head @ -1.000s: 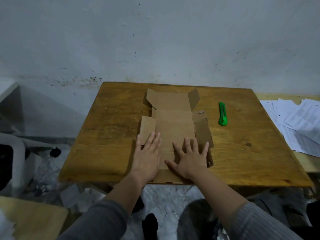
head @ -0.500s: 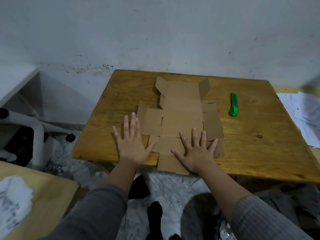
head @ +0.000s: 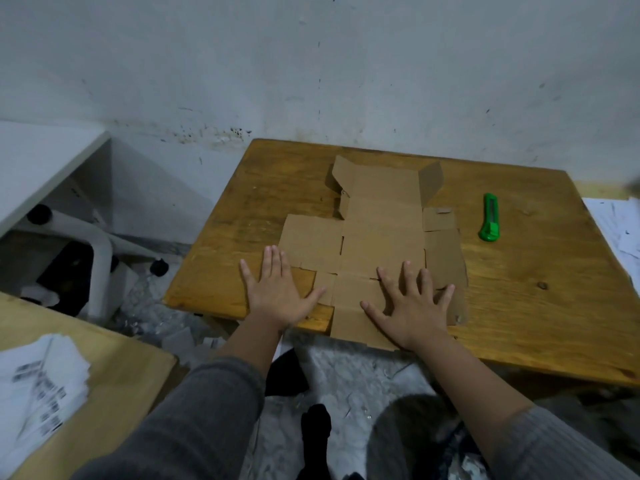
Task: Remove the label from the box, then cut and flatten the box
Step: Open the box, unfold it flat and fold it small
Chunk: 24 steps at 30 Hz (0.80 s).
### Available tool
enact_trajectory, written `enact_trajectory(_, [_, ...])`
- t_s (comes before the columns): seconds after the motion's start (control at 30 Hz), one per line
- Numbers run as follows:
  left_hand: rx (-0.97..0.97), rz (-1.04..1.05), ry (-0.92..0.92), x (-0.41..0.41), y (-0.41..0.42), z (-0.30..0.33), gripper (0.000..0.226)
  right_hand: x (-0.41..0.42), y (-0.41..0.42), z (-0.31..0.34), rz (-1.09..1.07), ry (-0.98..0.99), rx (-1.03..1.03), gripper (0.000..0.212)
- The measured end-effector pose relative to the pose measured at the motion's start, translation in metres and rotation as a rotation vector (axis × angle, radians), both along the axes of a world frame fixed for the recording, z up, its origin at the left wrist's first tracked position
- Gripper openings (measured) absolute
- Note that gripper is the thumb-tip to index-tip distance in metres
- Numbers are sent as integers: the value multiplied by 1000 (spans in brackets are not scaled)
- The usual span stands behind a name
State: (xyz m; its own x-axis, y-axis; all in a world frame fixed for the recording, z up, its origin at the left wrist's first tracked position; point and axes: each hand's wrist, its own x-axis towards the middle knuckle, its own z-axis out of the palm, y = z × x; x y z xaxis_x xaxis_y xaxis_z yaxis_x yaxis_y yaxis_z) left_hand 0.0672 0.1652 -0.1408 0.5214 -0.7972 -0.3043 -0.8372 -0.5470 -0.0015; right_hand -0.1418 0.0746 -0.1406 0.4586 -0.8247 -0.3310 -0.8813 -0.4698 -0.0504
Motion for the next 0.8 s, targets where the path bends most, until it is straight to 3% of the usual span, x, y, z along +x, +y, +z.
enact_trajectory(0.1, [-28, -49, -41, -3, -13, 17, 121, 2, -6, 17, -63, -81, -104, 69])
enact_trajectory(0.27, [-89, -167, -99, -10, -59, 42, 112, 19, -45, 50, -193, -397, -221, 50])
enact_trajectory(0.4, [-73, -303, -82, -12, -90, 35, 103, 25, -98, 53, -175, -386, -206, 50])
enact_trajectory(0.57, [-117, -398, -123, -5, -110, 8, 104, 32, -148, 41, -334, -373, -150, 56])
enact_trajectory(0.8, [-169, -311, -14, 2, -129, -17, 114, 44, -204, 9, -474, -515, -138, 57])
